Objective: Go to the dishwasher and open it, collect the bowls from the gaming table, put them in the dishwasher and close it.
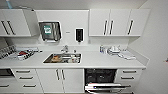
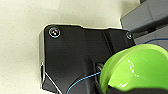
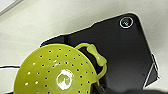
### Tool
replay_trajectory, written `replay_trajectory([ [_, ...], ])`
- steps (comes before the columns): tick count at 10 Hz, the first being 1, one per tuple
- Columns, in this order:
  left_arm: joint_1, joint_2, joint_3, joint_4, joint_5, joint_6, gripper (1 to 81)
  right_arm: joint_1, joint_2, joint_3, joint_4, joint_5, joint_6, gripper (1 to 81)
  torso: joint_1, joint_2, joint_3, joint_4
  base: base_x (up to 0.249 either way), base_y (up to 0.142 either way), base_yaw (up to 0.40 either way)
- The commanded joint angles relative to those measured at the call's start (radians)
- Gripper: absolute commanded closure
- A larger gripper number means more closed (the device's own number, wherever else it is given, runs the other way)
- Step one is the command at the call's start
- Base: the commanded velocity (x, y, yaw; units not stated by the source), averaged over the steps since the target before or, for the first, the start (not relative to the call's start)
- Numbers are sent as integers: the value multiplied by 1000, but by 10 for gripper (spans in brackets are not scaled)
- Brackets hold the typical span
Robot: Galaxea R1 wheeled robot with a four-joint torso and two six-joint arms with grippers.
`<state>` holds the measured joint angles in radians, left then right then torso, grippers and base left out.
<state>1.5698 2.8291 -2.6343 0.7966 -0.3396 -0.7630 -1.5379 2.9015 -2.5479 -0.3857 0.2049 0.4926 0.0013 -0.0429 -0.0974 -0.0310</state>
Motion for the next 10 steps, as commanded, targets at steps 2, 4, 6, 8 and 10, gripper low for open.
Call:
replay_trajectory([
  [2,-18,-14,-6,4,30,-1,811,24,-9,8,-10,-42,-2,811,-1,-1,0,0,121,0,0],
  [4,-18,-14,-4,4,30,-1,811,24,-9,8,-10,-42,-2,811,-1,-2,1,0,121,0,0],
  [6,-17,-14,-4,4,30,-1,811,23,-9,6,-10,-42,-2,811,-1,-1,0,0,121,0,0],
  [8,-17,-14,-4,4,30,-1,811,21,-9,8,-12,-42,-2,811,-1,-2,0,0,121,0,0],
  [10,-17,-13,-3,6,30,-1,811,21,-9,8,-10,-42,-2,811,-1,-2,0,0,123,0,0],
])
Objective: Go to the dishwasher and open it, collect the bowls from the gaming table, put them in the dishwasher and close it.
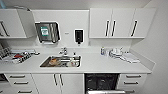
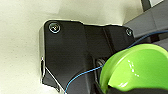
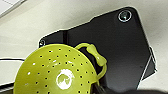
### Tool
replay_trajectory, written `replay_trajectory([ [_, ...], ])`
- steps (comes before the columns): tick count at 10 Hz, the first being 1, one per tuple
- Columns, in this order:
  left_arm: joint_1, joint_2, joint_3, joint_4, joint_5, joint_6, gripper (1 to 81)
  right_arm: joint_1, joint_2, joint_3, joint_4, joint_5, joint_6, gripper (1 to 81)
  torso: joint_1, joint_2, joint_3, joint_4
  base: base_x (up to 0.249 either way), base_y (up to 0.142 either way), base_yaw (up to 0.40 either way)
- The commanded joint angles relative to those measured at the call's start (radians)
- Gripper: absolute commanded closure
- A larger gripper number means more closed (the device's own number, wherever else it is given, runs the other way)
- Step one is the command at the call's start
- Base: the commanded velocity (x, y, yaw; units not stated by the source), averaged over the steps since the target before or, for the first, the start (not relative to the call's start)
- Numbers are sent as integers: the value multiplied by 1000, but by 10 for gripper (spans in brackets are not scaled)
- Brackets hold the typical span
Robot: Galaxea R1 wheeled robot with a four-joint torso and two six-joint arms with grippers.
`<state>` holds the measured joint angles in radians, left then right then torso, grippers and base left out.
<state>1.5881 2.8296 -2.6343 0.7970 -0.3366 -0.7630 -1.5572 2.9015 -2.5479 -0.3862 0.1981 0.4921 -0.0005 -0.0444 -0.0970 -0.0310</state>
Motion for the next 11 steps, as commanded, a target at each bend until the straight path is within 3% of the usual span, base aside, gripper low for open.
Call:
replay_trajectory([
  [1,-36,-13,-3,5,27,-1,811,41,-9,8,-10,-35,-1,811,1,0,0,0,123,0,0],
  [11,-30,-11,-3,10,27,-1,811,44,-9,11,-10,-35,0,811,1,0,0,0,123,0,0],
])
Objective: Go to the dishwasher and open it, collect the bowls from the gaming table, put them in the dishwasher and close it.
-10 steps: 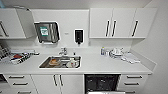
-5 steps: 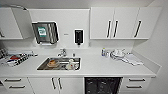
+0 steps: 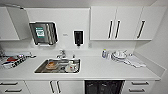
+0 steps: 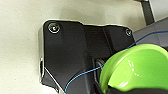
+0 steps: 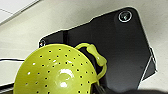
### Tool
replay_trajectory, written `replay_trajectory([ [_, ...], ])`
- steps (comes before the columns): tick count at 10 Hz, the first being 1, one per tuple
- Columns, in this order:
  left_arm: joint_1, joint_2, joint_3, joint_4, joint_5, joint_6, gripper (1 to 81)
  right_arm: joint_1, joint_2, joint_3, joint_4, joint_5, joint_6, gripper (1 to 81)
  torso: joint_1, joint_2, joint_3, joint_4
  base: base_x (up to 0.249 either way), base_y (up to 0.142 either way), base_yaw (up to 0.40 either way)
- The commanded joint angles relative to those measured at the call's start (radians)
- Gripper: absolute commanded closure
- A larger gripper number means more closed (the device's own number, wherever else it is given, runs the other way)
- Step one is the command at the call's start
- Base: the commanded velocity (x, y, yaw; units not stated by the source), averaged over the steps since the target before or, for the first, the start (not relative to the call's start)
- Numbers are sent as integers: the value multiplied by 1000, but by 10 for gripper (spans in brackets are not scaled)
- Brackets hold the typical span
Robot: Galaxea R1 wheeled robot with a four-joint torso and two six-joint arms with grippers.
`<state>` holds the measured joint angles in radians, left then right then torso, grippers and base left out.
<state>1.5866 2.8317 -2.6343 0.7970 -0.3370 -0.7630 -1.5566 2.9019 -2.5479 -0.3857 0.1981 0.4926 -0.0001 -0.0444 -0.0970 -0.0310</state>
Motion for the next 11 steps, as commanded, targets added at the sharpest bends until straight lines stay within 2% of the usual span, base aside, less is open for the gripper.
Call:
replay_trajectory([
  [1,-29,-12,-3,11,27,-1,811,43,-10,11,-10,-35,0,811,0,0,0,0,123,0,0],
  [6,-29,-12,-3,13,27,-1,811,46,-8,11,-10,-35,-2,811,0,0,0,0,111,0,0],
  [11,-29,-9,-3,14,26,-1,811,40,-34,28,-10,-35,0,811,0,0,0,0,0,0,0],
])
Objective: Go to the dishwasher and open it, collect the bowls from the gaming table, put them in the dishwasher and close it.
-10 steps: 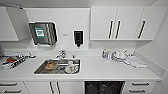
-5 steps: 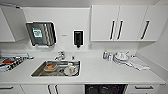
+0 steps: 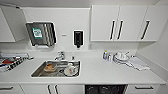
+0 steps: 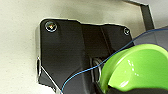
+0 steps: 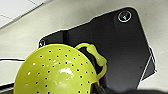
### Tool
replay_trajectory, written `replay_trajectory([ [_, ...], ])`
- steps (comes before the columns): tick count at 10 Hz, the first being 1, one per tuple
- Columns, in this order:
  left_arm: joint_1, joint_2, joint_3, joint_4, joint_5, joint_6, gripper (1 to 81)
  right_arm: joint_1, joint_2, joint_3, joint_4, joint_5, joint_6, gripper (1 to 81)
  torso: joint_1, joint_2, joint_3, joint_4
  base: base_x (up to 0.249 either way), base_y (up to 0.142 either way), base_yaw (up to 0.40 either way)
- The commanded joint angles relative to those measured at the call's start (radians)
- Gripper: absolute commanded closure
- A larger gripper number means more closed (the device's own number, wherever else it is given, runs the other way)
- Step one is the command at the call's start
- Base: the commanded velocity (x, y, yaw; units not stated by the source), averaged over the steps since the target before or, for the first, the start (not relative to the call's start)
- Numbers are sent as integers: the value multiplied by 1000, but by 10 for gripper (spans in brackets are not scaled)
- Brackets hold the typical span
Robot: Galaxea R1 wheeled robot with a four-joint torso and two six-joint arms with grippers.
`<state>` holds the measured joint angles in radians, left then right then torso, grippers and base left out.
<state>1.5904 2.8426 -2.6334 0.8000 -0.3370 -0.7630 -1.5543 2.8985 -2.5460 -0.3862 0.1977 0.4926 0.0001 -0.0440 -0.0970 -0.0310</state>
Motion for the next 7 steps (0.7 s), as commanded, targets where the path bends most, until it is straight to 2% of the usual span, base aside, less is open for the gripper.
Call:
replay_trajectory([
  [1,-30,-23,-2,11,18,-1,811,36,-61,50,-10,-35,0,811,0,0,0,0,0,0,0],
  [2,-23,-31,-2,11,-28,-1,811,32,-97,88,-8,-35,3,811,0,0,0,0,0,0,0],
  [4,-19,-46,1,11,-54,-4,811,29,-160,153,-5,-30,4,811,0,0,0,0,0,0,0],
  [6,-14,-87,58,13,-66,-12,811,29,-183,159,-2,-20,6,811,0,0,-87,0,0,0,0],
  [7,-13,-119,114,11,-66,-12,811,30,-183,156,-5,-20,6,811,0,0,-102,0,0,0,0],
])
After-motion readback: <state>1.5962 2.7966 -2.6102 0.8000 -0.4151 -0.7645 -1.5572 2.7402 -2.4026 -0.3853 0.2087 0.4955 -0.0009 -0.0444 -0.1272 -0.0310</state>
